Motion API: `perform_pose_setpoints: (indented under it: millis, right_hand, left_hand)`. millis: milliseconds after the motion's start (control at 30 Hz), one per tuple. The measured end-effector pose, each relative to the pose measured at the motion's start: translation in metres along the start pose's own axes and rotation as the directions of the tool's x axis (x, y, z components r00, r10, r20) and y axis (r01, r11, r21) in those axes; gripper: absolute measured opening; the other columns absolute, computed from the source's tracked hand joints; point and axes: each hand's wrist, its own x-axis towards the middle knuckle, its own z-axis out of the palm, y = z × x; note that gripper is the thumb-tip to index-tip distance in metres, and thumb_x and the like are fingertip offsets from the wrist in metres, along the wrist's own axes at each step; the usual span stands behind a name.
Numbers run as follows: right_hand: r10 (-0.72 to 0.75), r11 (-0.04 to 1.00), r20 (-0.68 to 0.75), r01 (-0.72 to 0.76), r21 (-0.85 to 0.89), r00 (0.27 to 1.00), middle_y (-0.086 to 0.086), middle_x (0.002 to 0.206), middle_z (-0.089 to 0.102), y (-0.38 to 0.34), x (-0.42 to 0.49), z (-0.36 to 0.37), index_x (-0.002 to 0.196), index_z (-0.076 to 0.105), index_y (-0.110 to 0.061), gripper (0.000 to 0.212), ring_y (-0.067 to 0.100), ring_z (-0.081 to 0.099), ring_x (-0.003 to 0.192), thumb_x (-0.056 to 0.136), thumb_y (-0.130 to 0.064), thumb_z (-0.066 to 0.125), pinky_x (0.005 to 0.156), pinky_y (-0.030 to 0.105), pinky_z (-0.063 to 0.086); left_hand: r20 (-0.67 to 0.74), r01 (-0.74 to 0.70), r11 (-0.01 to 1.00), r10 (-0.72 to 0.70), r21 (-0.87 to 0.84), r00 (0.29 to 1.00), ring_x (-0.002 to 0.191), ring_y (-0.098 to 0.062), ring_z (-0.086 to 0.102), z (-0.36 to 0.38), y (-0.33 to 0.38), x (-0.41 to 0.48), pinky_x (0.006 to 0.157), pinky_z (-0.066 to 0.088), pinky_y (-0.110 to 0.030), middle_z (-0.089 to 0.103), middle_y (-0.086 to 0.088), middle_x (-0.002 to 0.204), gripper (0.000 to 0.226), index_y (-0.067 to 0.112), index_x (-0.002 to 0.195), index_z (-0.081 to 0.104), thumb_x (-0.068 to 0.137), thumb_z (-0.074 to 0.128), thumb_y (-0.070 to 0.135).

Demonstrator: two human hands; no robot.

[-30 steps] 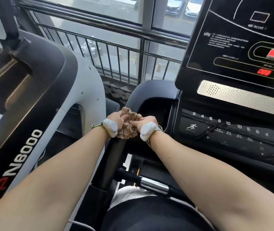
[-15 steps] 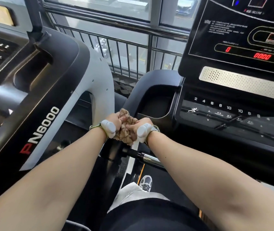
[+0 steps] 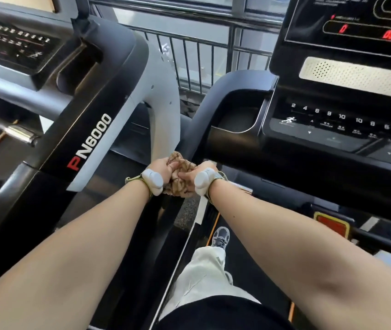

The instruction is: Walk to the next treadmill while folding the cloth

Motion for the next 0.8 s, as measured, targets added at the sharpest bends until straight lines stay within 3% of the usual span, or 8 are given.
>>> perform_pose_setpoints:
  millis: [100, 200, 267, 500, 633, 700, 733, 800]
  right_hand:
    - [-0.009, 0.999, -0.042, 0.007, -0.044, 0.999, -0.007, 0.078, 0.067, 0.014, -0.013, 0.015, 0.081, 0.063, -0.016, 0.042, 0.013, 0.067, 0.076, 0.073, -0.049, 0.089, 0.071, 0.021, 0.052]
    - [0.007, 0.999, -0.003, -0.007, -0.040, 1.000, -0.009, 0.067, 0.058, 0.021, -0.032, 0.024, 0.069, 0.057, -0.018, 0.037, 0.003, 0.053, 0.059, 0.084, -0.040, 0.083, 0.040, 0.008, 0.038]
    - [-0.001, 0.999, 0.026, 0.002, -0.051, 1.000, -0.009, 0.068, 0.055, 0.022, -0.046, 0.028, 0.068, 0.054, -0.018, 0.037, 0.002, 0.049, 0.059, 0.087, -0.034, 0.081, 0.033, 0.004, 0.033]
    - [0.010, 0.989, 0.058, -0.001, -0.147, 0.998, -0.005, 0.100, 0.067, 0.038, -0.074, 0.064, 0.106, 0.069, -0.009, 0.034, 0.013, 0.065, 0.085, 0.092, -0.040, 0.074, 0.058, 0.008, 0.048]
    - [-0.028, 0.979, 0.024, 0.032, -0.200, 0.999, 0.010, 0.128, 0.068, 0.041, -0.096, 0.087, 0.132, 0.064, -0.007, 0.039, 0.023, 0.065, 0.120, 0.101, -0.032, 0.062, 0.046, 0.001, 0.040]
    - [0.004, 0.985, 0.058, 0.006, -0.171, 0.998, 0.008, 0.135, 0.065, 0.046, -0.100, 0.094, 0.133, 0.062, -0.004, 0.039, 0.023, 0.061, 0.128, 0.103, -0.029, 0.059, 0.083, 0.001, 0.047]
    - [0.036, 0.992, 0.100, -0.024, -0.125, 0.994, 0.009, 0.139, 0.063, 0.051, -0.107, 0.102, 0.132, 0.062, -0.003, 0.038, 0.025, 0.061, 0.129, 0.103, -0.027, 0.060, 0.103, 0.016, 0.049]
    - [0.065, 0.998, 0.152, -0.064, -0.011, 0.986, 0.014, 0.140, 0.064, 0.063, -0.118, 0.117, 0.114, 0.068, -0.006, 0.025, 0.027, 0.063, 0.127, 0.099, -0.025, 0.067, 0.110, 0.040, 0.050]
  left_hand:
    - [-0.012, 0.009, 0.999, -0.009, 0.044, 1.000, 0.104, -0.030, 0.067, 0.003, -0.016, -0.016, 0.087, 0.049, -0.032, 0.073, -0.008, 0.112, 0.039, 0.017, 0.125, 0.069, 0.106, 0.046, 0.042]
    - [-0.009, 0.009, 0.999, -0.009, 0.032, 1.000, 0.101, -0.029, 0.068, 0.004, -0.030, -0.035, 0.084, 0.049, -0.032, 0.074, -0.008, 0.107, 0.040, 0.014, 0.117, 0.071, 0.106, 0.045, 0.042]
    - [-0.010, 0.018, 0.999, -0.017, 0.027, 1.000, 0.101, -0.029, 0.068, 0.005, -0.039, -0.044, 0.089, 0.052, -0.035, 0.074, -0.009, 0.107, 0.041, 0.012, 0.116, 0.071, 0.107, 0.044, 0.042]
    - [-0.008, 0.042, 0.998, -0.042, 0.040, 0.999, 0.099, -0.027, 0.065, 0.011, -0.073, -0.079, 0.082, 0.045, -0.031, 0.072, -0.010, 0.110, 0.042, 0.010, 0.115, 0.071, 0.108, 0.042, 0.039]
    - [0.002, 0.070, 0.997, -0.070, 0.038, 0.998, 0.102, -0.030, 0.065, 0.013, -0.095, -0.102, 0.079, 0.044, -0.031, 0.072, -0.012, 0.113, 0.045, 0.009, 0.119, 0.069, 0.108, 0.040, 0.041]
    - [0.016, 0.074, 0.996, -0.075, 0.057, 0.997, 0.106, -0.033, 0.065, 0.014, -0.103, -0.109, 0.084, 0.045, -0.032, 0.072, -0.014, 0.116, 0.047, 0.008, 0.121, 0.068, 0.108, 0.038, 0.042]
    - [0.024, 0.072, 0.995, -0.074, 0.072, 0.997, 0.108, -0.033, 0.065, 0.014, -0.109, -0.118, 0.084, 0.044, -0.032, 0.071, -0.014, 0.117, 0.048, 0.008, 0.122, 0.067, 0.108, 0.037, 0.042]
    - [0.031, 0.064, 0.995, -0.067, 0.078, 0.997, 0.107, -0.032, 0.064, 0.015, -0.122, -0.131, 0.080, 0.041, -0.029, 0.071, -0.011, 0.115, 0.048, 0.009, 0.121, 0.068, 0.109, 0.035, 0.042]
